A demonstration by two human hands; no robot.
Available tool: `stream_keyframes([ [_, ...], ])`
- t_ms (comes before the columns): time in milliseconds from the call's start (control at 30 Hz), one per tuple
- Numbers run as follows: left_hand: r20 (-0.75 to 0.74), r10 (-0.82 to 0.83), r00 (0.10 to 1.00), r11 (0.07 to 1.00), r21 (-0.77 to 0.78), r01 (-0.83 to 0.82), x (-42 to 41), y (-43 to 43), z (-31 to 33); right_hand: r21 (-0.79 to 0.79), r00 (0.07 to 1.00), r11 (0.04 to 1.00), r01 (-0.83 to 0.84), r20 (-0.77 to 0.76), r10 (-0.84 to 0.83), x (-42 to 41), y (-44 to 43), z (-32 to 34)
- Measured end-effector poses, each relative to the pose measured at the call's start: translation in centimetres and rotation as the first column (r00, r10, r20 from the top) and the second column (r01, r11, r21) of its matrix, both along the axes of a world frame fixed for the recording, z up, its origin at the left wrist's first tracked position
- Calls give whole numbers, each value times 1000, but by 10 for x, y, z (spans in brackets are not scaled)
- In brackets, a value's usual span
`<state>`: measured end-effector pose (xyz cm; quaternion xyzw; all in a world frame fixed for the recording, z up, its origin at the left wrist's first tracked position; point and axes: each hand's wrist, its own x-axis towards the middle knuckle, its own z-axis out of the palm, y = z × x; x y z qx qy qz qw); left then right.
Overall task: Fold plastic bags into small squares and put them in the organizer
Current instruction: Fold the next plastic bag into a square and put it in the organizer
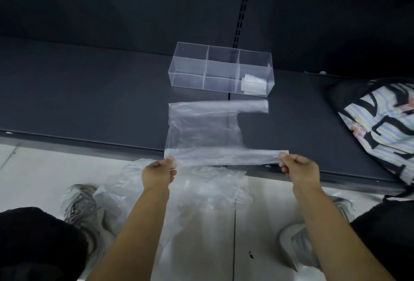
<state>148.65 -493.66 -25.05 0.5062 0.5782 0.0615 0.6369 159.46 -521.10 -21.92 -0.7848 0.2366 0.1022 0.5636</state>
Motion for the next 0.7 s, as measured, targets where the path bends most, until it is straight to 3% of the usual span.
stream_keyframes([
  [133, -14, -113, 994, 988, 102, 113, 9, 2, 4, -127, 996, 988, -83, 14, 85, 17, -17, 0],
  [233, -109, -246, 963, 929, 258, 266, 11, -2, 5, -330, 996, 940, -92, -15, 92, 24, -26, -3],
  [300, -226, -254, 940, 791, 511, 337, 11, -3, 5, -552, 999, 832, -49, -20, 46, 25, -23, -2],
  [367, -213, -257, 943, 556, 766, 324, 15, -5, 9, -688, 992, 724, 40, 115, 54, 22, -5, 2],
  [433, -210, -428, 879, 278, 895, 349, 28, -14, 9, -713, 908, 701, 15, 303, 288, 16, 33, 4],
  [500, -390, -598, 700, 53, 852, 521, 44, -22, 3, -702, 737, 671, -240, 318, 596, 3, 85, 1],
  [600, -718, -550, 426, -175, 598, 782, 57, -15, -18, -740, 420, 402, -539, 178, 890, -19, 151, -19],
  [667, -820, -470, 328, -260, 483, 836, 56, -2, -33, -750, 350, 276, -602, 63, 934, -18, 167, -38],
  [700, -825, -462, 325, -268, 479, 836, 55, 4, -37, -760, 347, 231, -607, 8, 938, -11, 164, -47],
])
